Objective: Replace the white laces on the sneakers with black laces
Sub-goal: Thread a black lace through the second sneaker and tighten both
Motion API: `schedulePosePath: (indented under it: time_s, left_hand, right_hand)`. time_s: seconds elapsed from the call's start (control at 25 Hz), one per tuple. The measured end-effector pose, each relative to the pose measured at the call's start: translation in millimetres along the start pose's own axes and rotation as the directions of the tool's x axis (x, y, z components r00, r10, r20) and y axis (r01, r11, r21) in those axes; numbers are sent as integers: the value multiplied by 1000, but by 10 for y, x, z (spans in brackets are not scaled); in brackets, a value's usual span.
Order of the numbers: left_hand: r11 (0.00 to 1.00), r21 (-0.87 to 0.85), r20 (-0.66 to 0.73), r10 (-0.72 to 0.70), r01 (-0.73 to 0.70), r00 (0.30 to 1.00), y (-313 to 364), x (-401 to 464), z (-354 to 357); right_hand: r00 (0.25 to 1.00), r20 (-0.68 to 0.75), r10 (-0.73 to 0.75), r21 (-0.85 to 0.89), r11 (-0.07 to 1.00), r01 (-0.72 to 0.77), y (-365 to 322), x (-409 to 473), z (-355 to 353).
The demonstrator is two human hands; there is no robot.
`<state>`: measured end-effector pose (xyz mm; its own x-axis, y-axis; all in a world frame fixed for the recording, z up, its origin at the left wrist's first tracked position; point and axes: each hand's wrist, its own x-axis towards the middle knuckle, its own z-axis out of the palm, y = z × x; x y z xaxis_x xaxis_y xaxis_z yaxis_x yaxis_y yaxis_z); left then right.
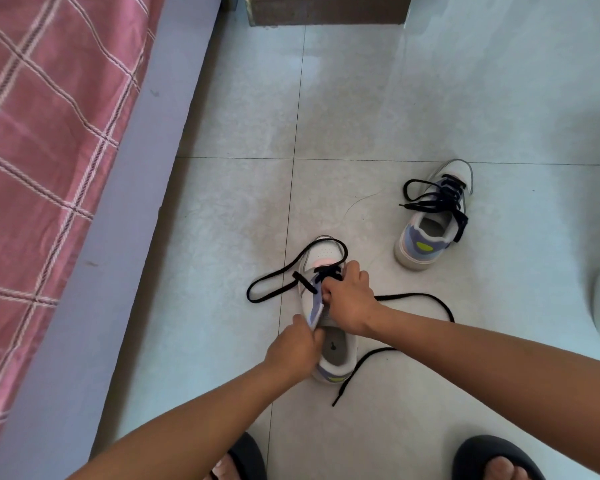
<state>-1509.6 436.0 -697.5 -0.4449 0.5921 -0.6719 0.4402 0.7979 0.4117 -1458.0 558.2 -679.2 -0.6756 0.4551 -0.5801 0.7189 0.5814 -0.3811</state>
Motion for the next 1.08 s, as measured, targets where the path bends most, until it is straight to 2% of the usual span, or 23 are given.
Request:
schedulePosePath:
  time_s: [0.08, 0.12, 0.2, 0.24, 0.32, 0.4, 0.44, 0.48, 0.52, 0.56, 0.6, 0.64, 0.68, 0.72, 0.76, 0.88, 1.08]
  left_hand:
    - [995, -91, -76, -55, 48, 996, 40, 76, -76]
    - [993, -109, -126, -63, 50, 990, 55, 121, -146]
    - [991, -129, -203, -58, 32, 977, 80, 196, -333]
    - [992, -121, -225, -55, 29, 973, 91, 240, -428]
    - [997, -72, -257, -58, 40, 965, 125, 325, -591]
    - [996, -65, -281, -70, 54, 957, 170, 365, -684]
    - [996, -74, -294, -71, 51, 953, 185, 373, -703]
    - [996, -76, -308, -66, 44, 949, 202, 369, -717]
    - [997, -65, -316, -57, 38, 947, 217, 361, -721]
    - [999, -44, -322, -45, 32, 946, 235, 349, -724]
    - [999, -18, -331, -31, 27, 943, 260, 334, -726]
    - [1000, 12, -340, -14, 19, 940, 292, 308, -733]
    - [999, 41, -347, 5, 10, 938, 328, 279, -733]
    - [998, 70, -351, 28, -3, 936, 363, 250, -727]
    - [995, 96, -353, 49, -16, 934, 388, 225, -716]
    - [989, 146, -374, 67, -12, 925, 398, 182, -710]
    - [977, 212, -386, 68, 17, 920, 348, 165, -730]
  right_hand:
    - [1000, -18, -24, -11, 1000, 24, -5, -91, -45]
    - [986, -126, -113, -71, 992, 104, 14, -157, -54]
    - [858, -326, -396, -283, 907, 311, 102, -314, -50]
    - [787, -325, -525, -372, 836, 404, 136, -453, -69]
    - [704, -96, -703, -511, 642, 571, 246, -754, -1]
    - [710, 253, -657, -539, 513, 668, 284, -995, 37]
    - [694, 428, -578, -471, 513, 718, 278, -1034, 4]
    - [662, 540, -519, -383, 549, 743, 238, -1024, -69]
    - [702, 532, -473, -311, 662, 682, 166, -963, -185]
    - [814, 374, -444, -236, 803, 547, 69, -844, -350]
    - [912, 162, -376, -176, 899, 402, 14, -672, -501]
    - [951, -66, -302, -46, 953, 299, -42, -480, -642]
    - [949, -217, -228, 96, 963, 253, -95, -308, -752]
    - [952, -264, -151, 221, 952, 213, -145, -154, -843]
    - [963, -245, -109, 293, 939, 181, -193, -51, -895]
    - [983, -161, -87, 319, 938, 135, -275, 112, -893]
    - [986, -134, -95, 189, 975, 119, -350, 153, -841]
